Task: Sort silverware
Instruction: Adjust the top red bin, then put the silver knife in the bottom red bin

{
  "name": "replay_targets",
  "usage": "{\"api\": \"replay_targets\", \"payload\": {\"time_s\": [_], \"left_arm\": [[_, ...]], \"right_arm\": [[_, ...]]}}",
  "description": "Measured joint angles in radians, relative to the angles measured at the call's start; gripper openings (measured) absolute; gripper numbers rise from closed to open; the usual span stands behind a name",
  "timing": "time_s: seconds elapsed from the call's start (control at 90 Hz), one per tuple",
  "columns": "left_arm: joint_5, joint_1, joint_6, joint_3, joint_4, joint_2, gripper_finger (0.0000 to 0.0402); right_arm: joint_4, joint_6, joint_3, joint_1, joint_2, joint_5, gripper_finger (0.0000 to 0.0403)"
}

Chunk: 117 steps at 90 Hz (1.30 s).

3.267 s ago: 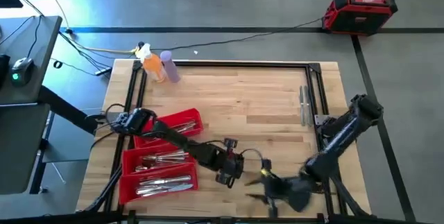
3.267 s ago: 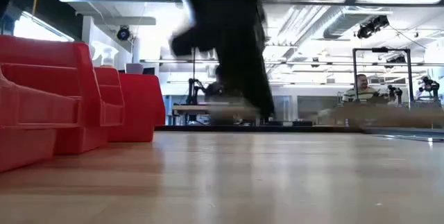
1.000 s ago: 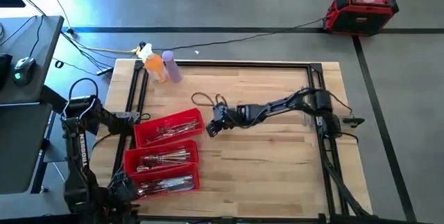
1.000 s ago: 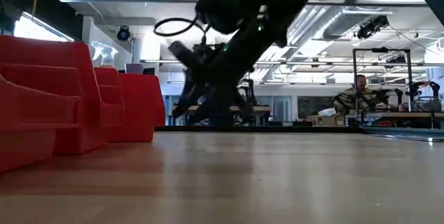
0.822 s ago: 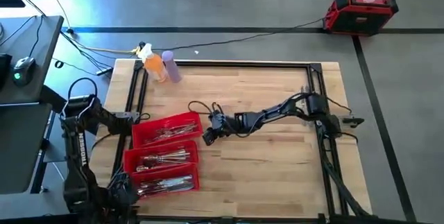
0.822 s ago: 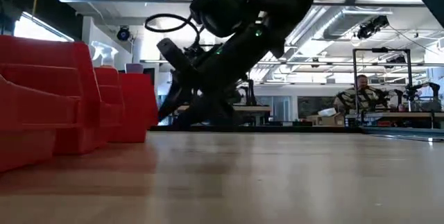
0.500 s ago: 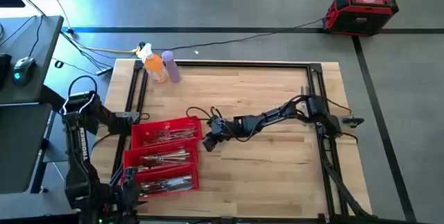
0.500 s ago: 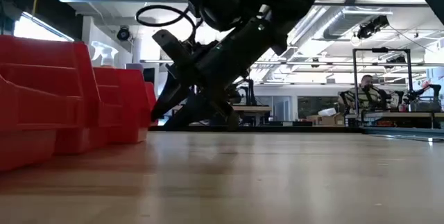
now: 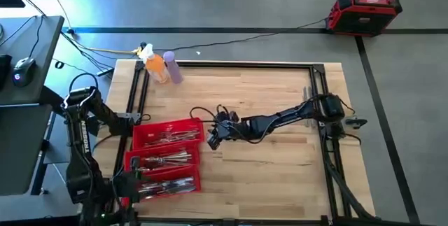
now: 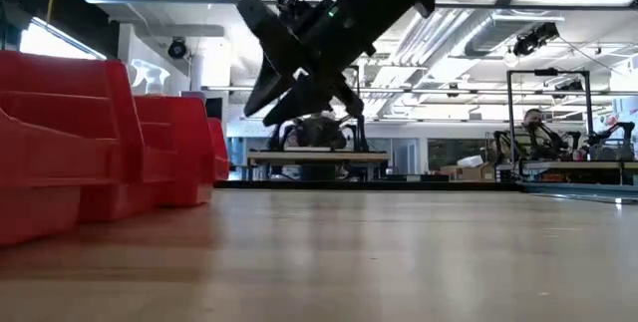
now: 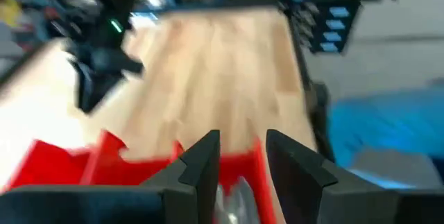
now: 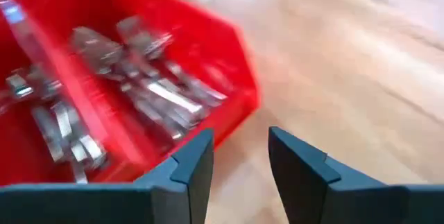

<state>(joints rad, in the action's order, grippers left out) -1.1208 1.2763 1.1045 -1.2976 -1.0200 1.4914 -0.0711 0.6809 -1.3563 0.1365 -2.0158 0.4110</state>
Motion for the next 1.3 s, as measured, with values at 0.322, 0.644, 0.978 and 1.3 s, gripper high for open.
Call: {"api": "replay_targets", "payload": {"time_s": [0.322,0.644,0.978,1.3], "left_arm": [[-0.119,-0.143,-0.122,0.000,0.021,-0.004,0.0101],[-0.106,-0.170,-0.477,-0.125,0.210,-0.008,0.0101],[-0.025,-0.208,-0.662,-0.195,0.282,-0.008,0.0101],[-0.010,-0.331,-0.585,-0.151,0.302,-0.006,0.0101]], "right_arm": [[0.157,0.036,0.001,-0.085,-0.111,-0.001,0.0123],[0.227,-0.029,0.002,-0.052,-0.134,-0.099,0.0123],[0.030,-0.139,0.002,0.028,-0.013,0.101,0.0123],[-1.157,0.405,0.009,0.101,0.277,0.094,0.0123]]}}
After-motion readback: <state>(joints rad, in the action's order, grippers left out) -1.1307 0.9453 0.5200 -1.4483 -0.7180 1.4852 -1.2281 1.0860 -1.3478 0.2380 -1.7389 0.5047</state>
